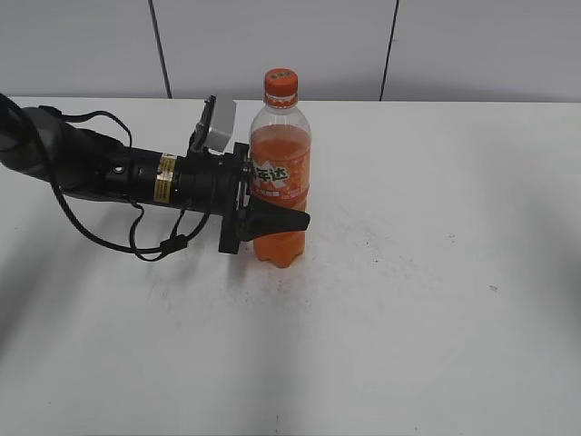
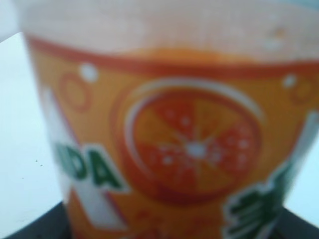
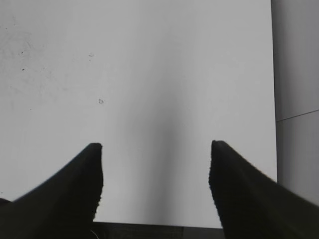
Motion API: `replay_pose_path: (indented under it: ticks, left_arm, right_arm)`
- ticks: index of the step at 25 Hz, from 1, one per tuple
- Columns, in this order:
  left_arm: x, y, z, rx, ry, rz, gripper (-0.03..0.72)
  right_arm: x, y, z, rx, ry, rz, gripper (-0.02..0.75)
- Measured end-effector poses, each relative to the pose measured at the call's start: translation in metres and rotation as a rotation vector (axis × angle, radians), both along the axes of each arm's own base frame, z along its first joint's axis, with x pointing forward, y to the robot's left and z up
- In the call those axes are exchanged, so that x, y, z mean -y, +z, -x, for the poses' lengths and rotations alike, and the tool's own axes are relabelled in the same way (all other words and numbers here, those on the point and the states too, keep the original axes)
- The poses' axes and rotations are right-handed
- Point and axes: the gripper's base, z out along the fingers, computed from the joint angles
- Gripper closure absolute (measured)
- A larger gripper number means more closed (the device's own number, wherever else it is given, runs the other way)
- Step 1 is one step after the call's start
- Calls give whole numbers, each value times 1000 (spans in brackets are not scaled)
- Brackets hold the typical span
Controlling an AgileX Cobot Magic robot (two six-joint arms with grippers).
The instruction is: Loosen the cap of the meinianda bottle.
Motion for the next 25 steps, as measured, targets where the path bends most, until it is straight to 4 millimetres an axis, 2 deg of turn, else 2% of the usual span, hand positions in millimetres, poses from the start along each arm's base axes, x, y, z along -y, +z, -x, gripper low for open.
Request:
replay_pose_path:
  ticks: [5, 11, 18, 21, 25]
  left_arm:
    - [0, 0, 0, 0, -1, 2, 276]
    - [0, 0, 0, -1, -1, 2, 276]
    - [0, 0, 0, -2, 4, 5, 276]
    - [0, 1, -1, -2, 7, 6, 276]
    - [0, 0, -1, -2, 11, 6, 276]
  right_arm:
    - [-10, 5, -60, -75, -34, -20, 234]
    - [-21, -4, -131, -156, -53, -21, 234]
    - [-32, -16, -199, -217, -67, -17, 234]
    - [-36, -21, -216, -218, -83, -45, 234]
    - [-38, -22, -221, -220, -88, -59, 234]
